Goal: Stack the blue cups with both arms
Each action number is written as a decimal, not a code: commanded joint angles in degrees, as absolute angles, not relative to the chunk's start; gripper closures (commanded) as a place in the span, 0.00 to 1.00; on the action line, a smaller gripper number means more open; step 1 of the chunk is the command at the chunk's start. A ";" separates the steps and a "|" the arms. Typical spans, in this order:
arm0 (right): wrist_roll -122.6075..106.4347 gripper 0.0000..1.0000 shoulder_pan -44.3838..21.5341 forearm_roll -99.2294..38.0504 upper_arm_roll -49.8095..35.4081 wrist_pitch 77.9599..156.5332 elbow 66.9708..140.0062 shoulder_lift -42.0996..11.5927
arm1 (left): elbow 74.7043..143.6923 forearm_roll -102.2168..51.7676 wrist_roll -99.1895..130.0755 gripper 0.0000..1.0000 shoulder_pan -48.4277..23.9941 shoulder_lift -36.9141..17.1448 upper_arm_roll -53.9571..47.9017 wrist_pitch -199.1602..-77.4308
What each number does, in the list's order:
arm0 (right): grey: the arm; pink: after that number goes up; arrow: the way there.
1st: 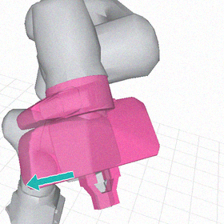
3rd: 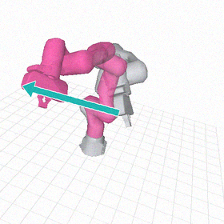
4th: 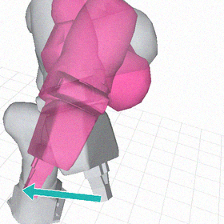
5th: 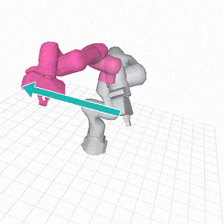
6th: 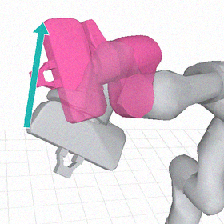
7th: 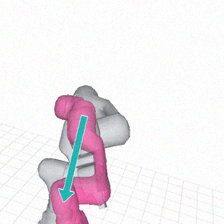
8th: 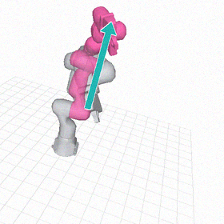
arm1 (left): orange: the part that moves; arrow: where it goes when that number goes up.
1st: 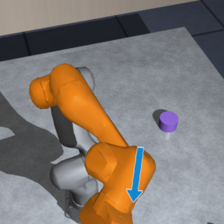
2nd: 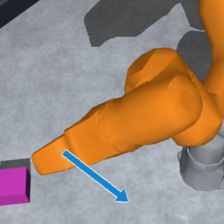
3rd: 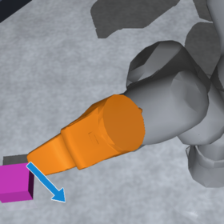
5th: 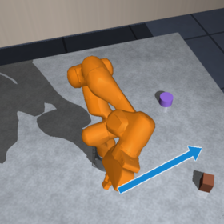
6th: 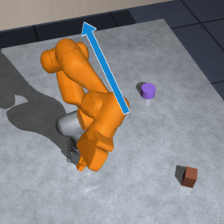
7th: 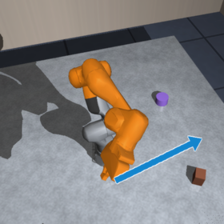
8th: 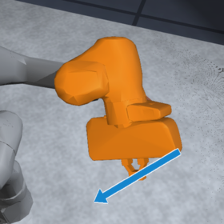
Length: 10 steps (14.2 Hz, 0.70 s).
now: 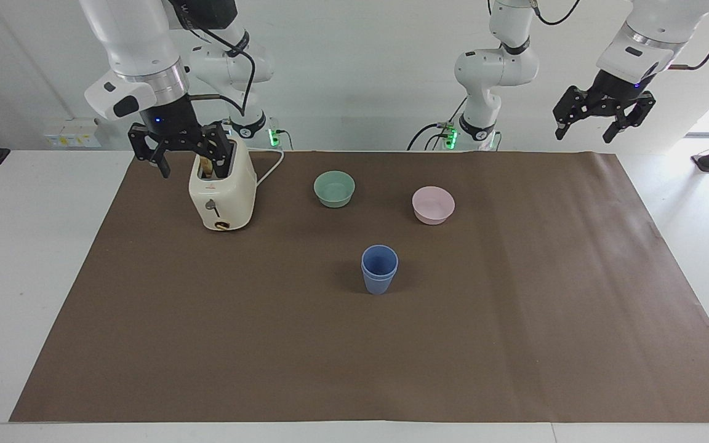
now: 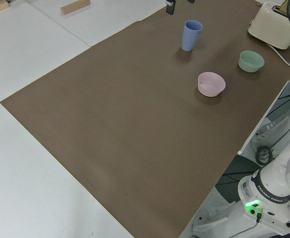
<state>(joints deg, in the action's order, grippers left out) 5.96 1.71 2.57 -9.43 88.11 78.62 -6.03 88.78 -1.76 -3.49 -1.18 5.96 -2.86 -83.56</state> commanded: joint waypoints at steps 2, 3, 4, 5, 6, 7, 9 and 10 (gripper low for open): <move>2.55 0.00 4.48 2.20 -10.02 88.68 82.88 -3.60 | 88.86 -2.46 -4.39 0.00 -0.26 6.50 -3.34 -83.23; 2.98 0.00 4.48 2.20 -10.02 89.12 82.88 -3.60 | 88.77 -2.46 -4.39 0.00 -0.26 6.50 -3.34 -83.23; 3.25 0.00 4.40 2.11 -10.02 89.21 82.88 -3.69 | 88.86 -2.46 -4.39 0.00 -0.26 6.50 -3.34 -83.23; 3.08 0.00 4.39 2.11 -10.11 89.30 82.79 -3.69 | 88.77 -2.46 -4.39 0.00 -0.26 6.50 -3.34 -83.23; 3.08 0.00 4.48 2.02 -10.11 89.30 82.79 -3.69 | 88.86 -2.46 -4.39 0.00 -0.26 6.50 -3.34 -83.23; 2.99 0.00 4.57 2.02 -10.02 89.30 82.79 -3.69 | 88.86 -2.46 -4.39 0.00 -0.26 6.50 -3.34 -83.23; 2.99 0.00 4.75 2.02 -10.02 89.30 82.79 -3.69 | 88.86 -2.46 -4.39 0.00 -0.26 6.50 -3.34 -83.23; 2.99 0.00 5.09 2.02 -10.02 89.21 82.79 -3.69 | 88.86 -2.46 -4.39 0.00 -0.26 6.50 -3.34 -83.23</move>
